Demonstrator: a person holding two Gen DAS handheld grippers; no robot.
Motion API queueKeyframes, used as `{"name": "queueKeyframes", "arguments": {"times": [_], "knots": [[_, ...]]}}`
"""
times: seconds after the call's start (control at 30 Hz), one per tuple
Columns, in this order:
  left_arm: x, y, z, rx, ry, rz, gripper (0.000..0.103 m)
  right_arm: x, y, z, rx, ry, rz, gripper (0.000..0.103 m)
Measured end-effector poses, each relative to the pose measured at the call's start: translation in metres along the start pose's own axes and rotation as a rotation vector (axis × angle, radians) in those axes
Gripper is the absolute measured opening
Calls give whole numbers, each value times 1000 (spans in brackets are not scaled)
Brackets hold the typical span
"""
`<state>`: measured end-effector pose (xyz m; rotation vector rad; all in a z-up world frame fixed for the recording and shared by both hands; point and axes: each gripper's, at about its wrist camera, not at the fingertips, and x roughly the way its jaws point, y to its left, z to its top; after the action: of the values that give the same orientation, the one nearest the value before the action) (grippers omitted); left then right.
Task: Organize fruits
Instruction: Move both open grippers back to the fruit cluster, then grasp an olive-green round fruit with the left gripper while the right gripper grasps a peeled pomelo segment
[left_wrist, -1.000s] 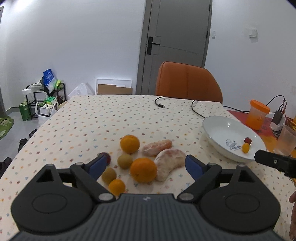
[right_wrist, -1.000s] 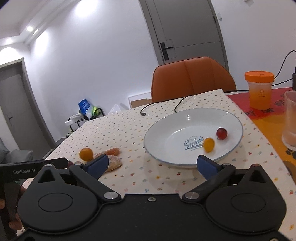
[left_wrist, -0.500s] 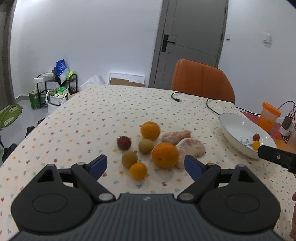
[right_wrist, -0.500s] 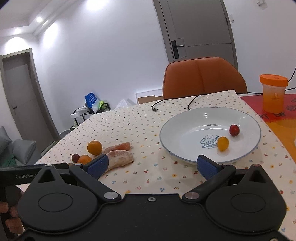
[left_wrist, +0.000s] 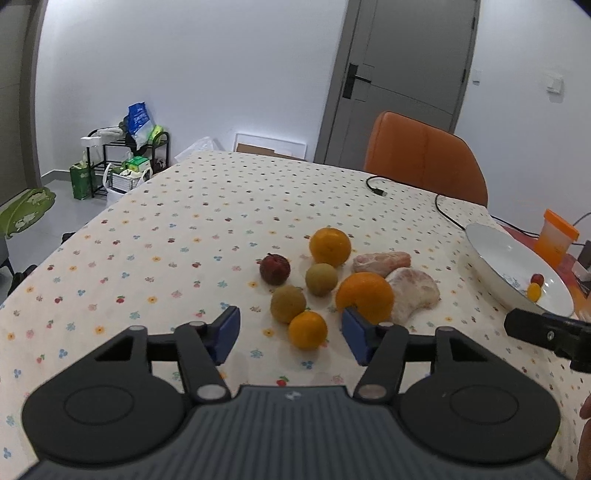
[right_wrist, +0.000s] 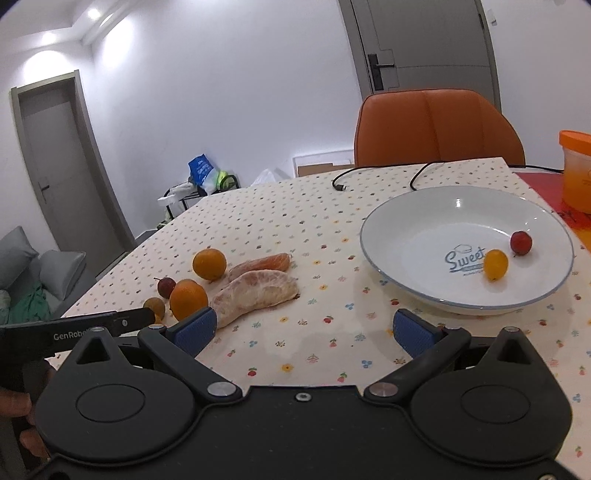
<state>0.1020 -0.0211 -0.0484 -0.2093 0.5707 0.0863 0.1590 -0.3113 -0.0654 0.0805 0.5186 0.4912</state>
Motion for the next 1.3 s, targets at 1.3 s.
{"name": "queueKeyframes", "arguments": {"times": [1.3], "knots": [[10, 43, 14, -79, 9, 12, 23, 78, 47, 13, -163, 136, 81, 103]]}}
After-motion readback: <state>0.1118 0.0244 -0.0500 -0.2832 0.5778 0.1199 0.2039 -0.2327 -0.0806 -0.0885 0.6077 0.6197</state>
